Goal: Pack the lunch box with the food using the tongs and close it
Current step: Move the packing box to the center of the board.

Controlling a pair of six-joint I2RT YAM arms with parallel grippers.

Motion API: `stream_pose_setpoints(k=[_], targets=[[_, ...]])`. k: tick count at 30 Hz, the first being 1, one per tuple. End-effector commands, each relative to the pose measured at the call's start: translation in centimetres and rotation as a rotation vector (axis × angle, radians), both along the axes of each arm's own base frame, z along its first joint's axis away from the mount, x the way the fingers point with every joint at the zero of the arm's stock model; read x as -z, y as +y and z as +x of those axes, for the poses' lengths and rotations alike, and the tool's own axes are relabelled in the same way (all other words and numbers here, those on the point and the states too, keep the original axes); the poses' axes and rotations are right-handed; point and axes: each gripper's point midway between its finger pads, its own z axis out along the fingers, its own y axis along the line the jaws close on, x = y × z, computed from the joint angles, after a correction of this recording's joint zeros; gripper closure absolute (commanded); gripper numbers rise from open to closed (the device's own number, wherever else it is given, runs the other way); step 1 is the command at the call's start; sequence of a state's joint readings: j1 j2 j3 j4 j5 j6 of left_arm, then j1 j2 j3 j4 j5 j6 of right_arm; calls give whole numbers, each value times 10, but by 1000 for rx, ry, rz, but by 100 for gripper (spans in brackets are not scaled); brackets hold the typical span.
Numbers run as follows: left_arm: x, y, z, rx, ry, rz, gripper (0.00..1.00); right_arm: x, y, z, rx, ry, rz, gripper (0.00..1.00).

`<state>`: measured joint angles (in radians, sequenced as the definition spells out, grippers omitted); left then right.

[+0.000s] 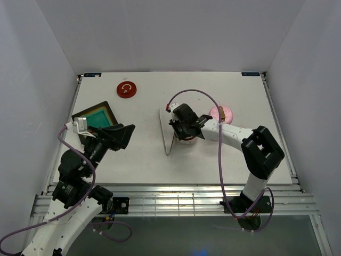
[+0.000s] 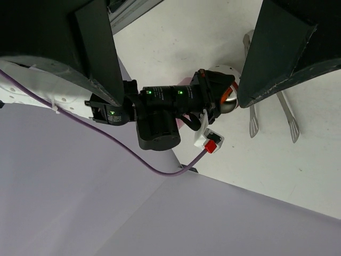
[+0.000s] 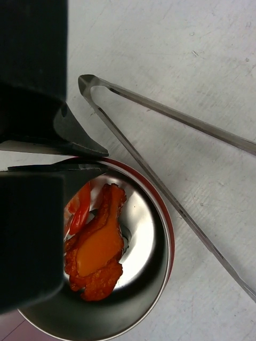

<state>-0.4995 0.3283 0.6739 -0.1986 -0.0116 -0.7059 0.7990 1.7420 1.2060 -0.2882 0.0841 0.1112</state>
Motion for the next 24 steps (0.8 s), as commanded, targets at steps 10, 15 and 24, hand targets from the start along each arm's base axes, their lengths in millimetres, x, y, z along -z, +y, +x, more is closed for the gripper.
stream_pose_setpoints(k=[10, 15, 24], targets=[[12, -20, 27, 26, 71, 68, 3, 6, -5, -1, 46, -67, 74, 85], [48, -28, 85, -76, 245, 236, 3, -12, -9, 1, 62, -100, 83, 55], [65, -19, 189, -199, 412, 448, 5, -75, -27, -7, 59, -111, 77, 39]])
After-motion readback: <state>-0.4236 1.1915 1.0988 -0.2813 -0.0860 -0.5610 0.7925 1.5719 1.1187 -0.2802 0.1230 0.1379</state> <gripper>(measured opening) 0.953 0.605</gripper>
